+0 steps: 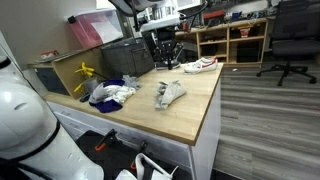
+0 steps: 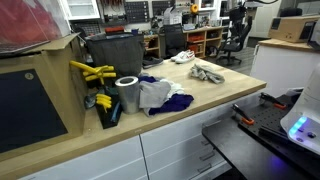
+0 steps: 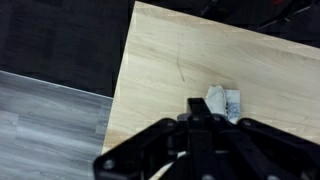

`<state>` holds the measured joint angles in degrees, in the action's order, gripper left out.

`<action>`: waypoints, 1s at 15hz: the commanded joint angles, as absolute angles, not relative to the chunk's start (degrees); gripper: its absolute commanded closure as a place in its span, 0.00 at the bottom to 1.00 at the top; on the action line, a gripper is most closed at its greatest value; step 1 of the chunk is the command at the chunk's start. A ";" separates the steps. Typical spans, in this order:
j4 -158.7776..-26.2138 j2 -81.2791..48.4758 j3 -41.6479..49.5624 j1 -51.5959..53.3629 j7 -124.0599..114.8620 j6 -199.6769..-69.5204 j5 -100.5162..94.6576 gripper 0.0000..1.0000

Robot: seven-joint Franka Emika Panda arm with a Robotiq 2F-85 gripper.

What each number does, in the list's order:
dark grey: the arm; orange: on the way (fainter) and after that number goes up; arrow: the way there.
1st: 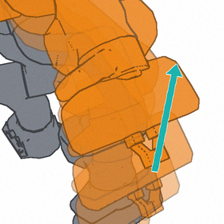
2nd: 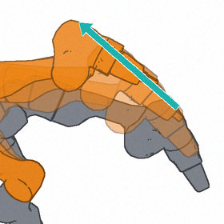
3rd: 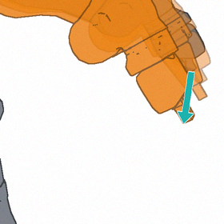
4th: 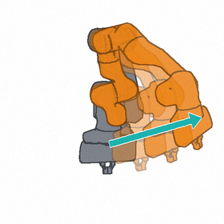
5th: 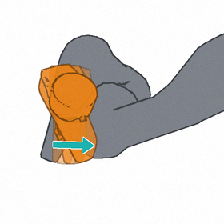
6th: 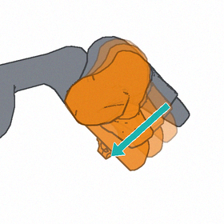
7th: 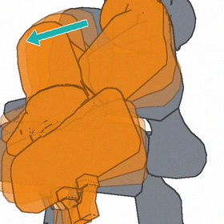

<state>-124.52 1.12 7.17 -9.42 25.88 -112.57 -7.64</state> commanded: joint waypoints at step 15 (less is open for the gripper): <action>-140.76 23.78 7.62 -6.51 14.85 -111.76 -2.77 0.66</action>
<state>-139.63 20.65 7.40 -7.92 15.24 -112.57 -3.75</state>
